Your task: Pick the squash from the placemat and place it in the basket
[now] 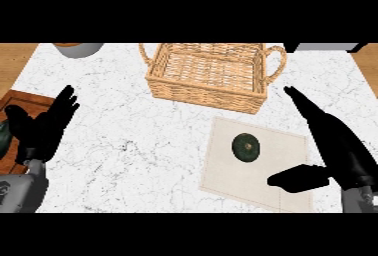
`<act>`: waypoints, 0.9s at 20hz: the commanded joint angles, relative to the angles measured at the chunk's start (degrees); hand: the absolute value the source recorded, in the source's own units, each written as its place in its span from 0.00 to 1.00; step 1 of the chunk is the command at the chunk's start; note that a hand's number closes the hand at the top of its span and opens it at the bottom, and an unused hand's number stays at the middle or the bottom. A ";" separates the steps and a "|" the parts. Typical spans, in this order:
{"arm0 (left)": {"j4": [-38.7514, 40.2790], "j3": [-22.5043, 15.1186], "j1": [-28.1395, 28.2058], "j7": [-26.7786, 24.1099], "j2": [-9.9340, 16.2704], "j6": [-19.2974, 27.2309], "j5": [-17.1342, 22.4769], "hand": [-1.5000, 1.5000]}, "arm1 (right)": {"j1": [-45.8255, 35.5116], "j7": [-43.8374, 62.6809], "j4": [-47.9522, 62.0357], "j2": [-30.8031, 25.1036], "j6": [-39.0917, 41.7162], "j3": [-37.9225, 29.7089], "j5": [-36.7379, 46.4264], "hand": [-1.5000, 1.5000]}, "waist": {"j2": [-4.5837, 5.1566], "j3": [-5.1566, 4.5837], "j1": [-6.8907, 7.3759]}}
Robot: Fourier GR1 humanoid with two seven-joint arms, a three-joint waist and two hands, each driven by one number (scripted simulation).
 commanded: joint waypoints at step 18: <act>-4.25 3.23 2.90 0.85 -4.00 -2.20 -4.85 0.50 | 1.30 -17.49 28.02 12.46 -8.32 0.72 13.09 0.00 | -0.03 -0.01 0.25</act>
